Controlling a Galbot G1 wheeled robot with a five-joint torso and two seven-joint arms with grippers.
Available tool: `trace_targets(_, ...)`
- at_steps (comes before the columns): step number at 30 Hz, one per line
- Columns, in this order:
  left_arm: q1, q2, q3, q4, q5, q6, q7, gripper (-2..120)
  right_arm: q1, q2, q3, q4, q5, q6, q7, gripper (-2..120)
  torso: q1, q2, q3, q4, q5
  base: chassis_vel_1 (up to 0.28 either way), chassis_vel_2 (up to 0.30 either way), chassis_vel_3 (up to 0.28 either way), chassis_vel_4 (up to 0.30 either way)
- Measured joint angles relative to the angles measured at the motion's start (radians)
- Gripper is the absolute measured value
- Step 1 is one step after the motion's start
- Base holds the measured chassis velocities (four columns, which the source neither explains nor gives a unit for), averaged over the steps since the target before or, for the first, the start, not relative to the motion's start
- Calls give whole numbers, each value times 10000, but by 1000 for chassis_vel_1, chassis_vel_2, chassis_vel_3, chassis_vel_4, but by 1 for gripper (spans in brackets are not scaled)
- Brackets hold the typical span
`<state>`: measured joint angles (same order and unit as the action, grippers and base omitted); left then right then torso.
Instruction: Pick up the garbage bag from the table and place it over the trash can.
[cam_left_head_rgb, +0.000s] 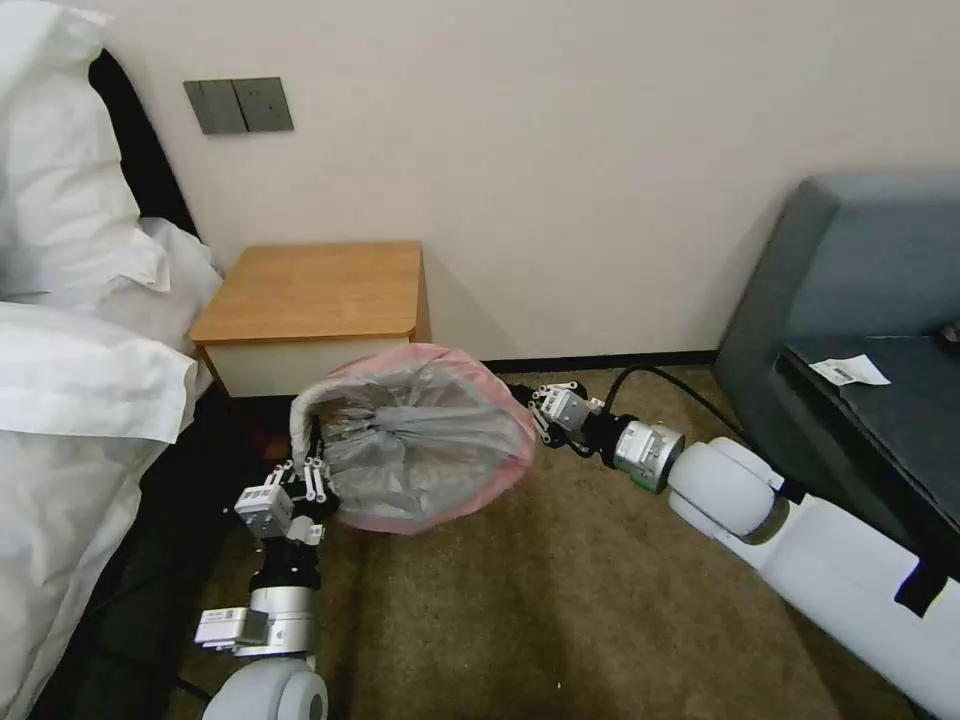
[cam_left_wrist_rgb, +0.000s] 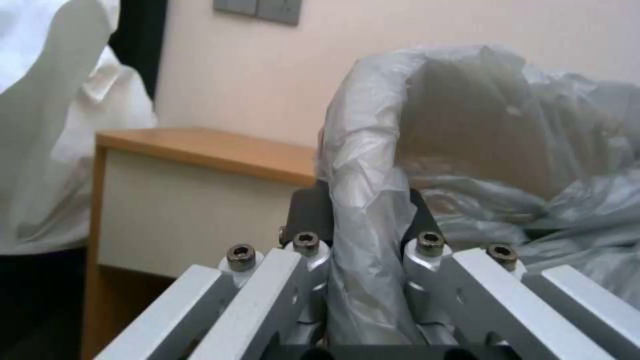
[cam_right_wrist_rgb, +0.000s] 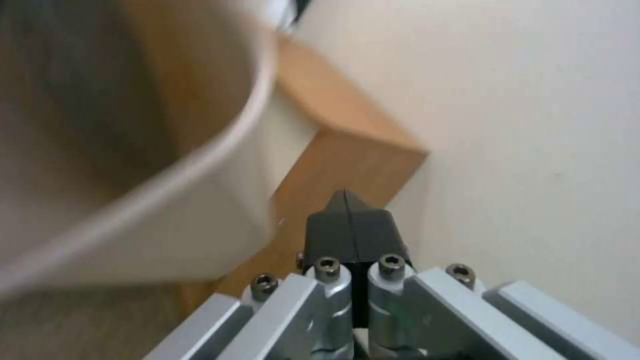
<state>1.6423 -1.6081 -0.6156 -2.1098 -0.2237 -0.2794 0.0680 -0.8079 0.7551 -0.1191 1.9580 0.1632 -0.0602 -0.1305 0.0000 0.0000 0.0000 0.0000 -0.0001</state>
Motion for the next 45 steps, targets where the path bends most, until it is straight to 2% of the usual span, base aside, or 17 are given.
trace_targets(2,-36,0,-27,72,64,-14,-5,10,-239,29,153,142,57,61,279,0,0,0,0,1,0,0,0,0,0)
trace_targets(6,-171,0,-76,390,361,-203,-18,10,-1090,344,503,1123,1028,-286,1730,18,0,0,0,-1,-1,0,0,0,0)
trace_targets(7,-171,0,-76,390,361,-203,-18,10,-1090,344,503,1123,1028,-286,1730,18,0,0,0,-1,-1,0,0,0,0)
trace_targets(9,-194,0,-85,486,442,-301,-22,10,-1343,654,448,1851,2415,-875,2815,29,0,0,0,0,-1,0,0,0,0)
trace_targets(11,-198,0,-90,505,449,-327,-27,10,-1392,744,397,2060,2877,-1039,3154,32,0,0,0,0,-1,0,0,0,0)
trace_targets(13,-220,0,-116,537,448,-432,-34,10,-1509,1161,197,2873,4811,-1837,4675,40,0,0,-1,1,-1,0,0,0,0)
trace_targets(15,-251,0,-167,542,389,-523,-34,10,-1579,1472,147,3386,6373,-2558,5686,52,0,0,0,2,0,0,0,0,0)
trace_targets(16,-251,0,-167,542,389,-523,-34,10,-1579,1472,147,3386,6373,-2558,5686,52,0,0,0,2,0,0,0,0,0)
trace_targets(18,-300,0,-190,528,226,-576,-24,10,-1593,1671,368,3797,8337,-3353,6706,61,0,0,0,1,0,0,0,0,0)
trace_targets(19,-300,0,-190,528,226,-576,-24,10,-1593,1671,368,3797,8337,-3353,6706,61,0,0,0,1,0,0,0,0,0)
trace_targets(21,-396,0,-231,497,62,-627,0,10,-1658,1800,690,4148,9896,-3651,7423,72,1,0,0,0,0,0,0,0,0)
trace_targets(23,-453,0,-255,497,-8,-668,9,10,-1763,1955,840,4362,10471,-3723,7620,78,0,0,-1,-1,0,0,0,0,0)
trace_targets(25,-503,0,-277,494,-108,-697,15,10,-1930,2223,902,4542,10654,-3770,7706,88,0,0,0,-1,-2,0,0,0,0)
trace_targets(29,-531,0,-286,390,-223,-699,17,10,-2318,2817,913,4522,10483,-3849,7643,98,0,0,0,0,-1,0,0,0,0)
trace_targets(36,-491,0,-284,302,-232,-684,19,10,-2588,3119,892,4474,9955,-3821,7213,99,0,0,0,-1,0,0,0,0,0)
trace_targets(39,-482,0,-284,355,-230,-674,12,10,-2580,3092,858,4582,9503,-3698,6898,84,0,0,0,0,1,0,0,0,0)
trace_targets(45,-518,0,-280,470,-215,-590,-96,10,-2578,3043,828,4760,9254,-3624,6752,67,0,0,-1,0,0,0,0,0,0)
